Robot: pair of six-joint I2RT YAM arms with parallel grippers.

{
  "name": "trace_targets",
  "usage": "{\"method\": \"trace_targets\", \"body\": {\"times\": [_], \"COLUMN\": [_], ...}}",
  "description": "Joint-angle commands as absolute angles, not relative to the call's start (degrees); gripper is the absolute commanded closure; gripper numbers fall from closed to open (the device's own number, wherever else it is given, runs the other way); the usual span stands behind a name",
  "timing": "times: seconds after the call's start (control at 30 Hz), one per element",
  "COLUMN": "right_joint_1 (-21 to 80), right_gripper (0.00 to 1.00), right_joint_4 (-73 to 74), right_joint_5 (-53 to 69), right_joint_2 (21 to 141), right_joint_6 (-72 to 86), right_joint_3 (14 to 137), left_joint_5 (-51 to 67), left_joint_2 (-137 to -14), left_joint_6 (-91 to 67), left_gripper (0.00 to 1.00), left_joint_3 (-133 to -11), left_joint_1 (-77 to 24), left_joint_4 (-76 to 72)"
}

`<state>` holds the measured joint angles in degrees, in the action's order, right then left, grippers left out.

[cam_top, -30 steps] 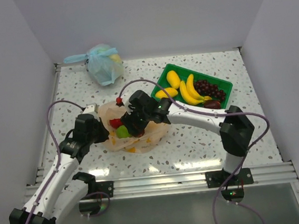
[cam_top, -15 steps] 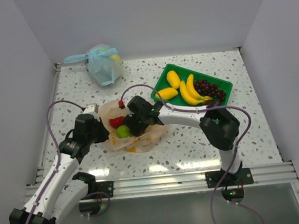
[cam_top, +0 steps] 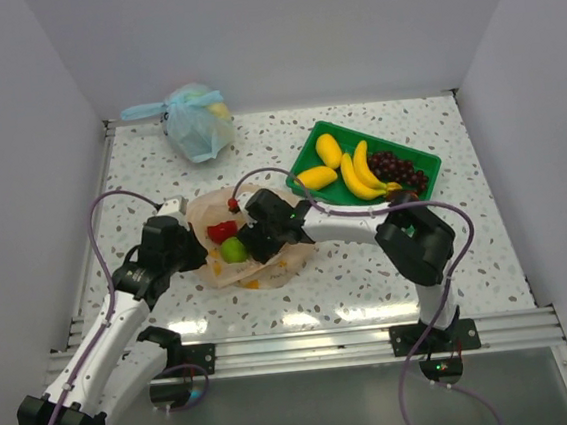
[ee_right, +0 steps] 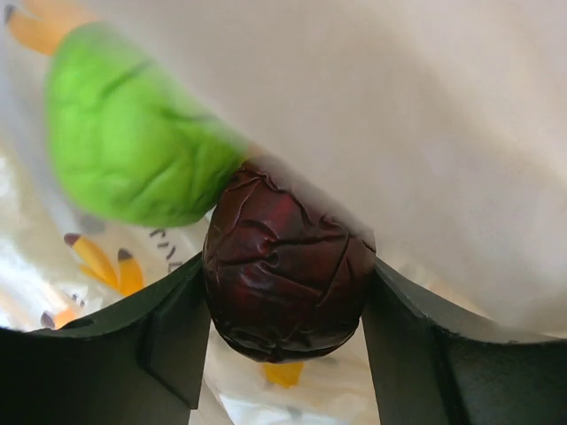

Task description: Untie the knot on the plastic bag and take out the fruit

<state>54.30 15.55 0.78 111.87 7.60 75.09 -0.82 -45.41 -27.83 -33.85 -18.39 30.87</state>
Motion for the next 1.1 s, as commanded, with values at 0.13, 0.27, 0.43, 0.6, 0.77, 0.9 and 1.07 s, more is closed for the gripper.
{"method": "trace_targets", "body": {"times": [0.13,0.27,0.43,0.6,0.77,0.9,1.07], "right_joint_1": [54.3,54.3,54.2,47.7,37.5,30.7,24.2], "right_gripper": [0.65,0.68,0.7,0.74,0.76,0.76,0.74], "right_joint_4": [13.0,14.1,14.1,18.3,22.4,22.3,21.6], "right_joint_5": [4.7,8.2,8.3,1.8,-3.2,-6.1,-5.4], "right_joint_2": [101.3,96.5,89.1,84.4,84.9,87.8,94.6], "right_joint_6": [6.4,6.3,7.5,7.9,7.4,6.9,8.3], "right_joint_3": [74.3,74.9,76.6,77.5,77.0,74.1,72.5], "left_joint_5": [-0.8,-0.9,-1.0,-1.0,-1.1,-1.1,-1.1], "left_joint_2": [-45.3,-45.4,-45.6,-45.6,-45.5,-45.3,-45.2], "left_joint_6": [-26.9,-26.9,-27.0,-27.1,-27.0,-27.0,-27.1], "left_gripper": [0.99,0.99,0.99,0.99,0.99,0.99,0.99], "left_joint_3": [-33.4,-33.5,-33.4,-33.4,-33.4,-33.4,-33.4], "left_joint_1": [-18.2,-18.2,-18.3,-18.3,-18.3,-18.3,-18.3], "left_joint_4": [27.9,27.9,28.0,28.0,28.1,28.1,28.1]}}
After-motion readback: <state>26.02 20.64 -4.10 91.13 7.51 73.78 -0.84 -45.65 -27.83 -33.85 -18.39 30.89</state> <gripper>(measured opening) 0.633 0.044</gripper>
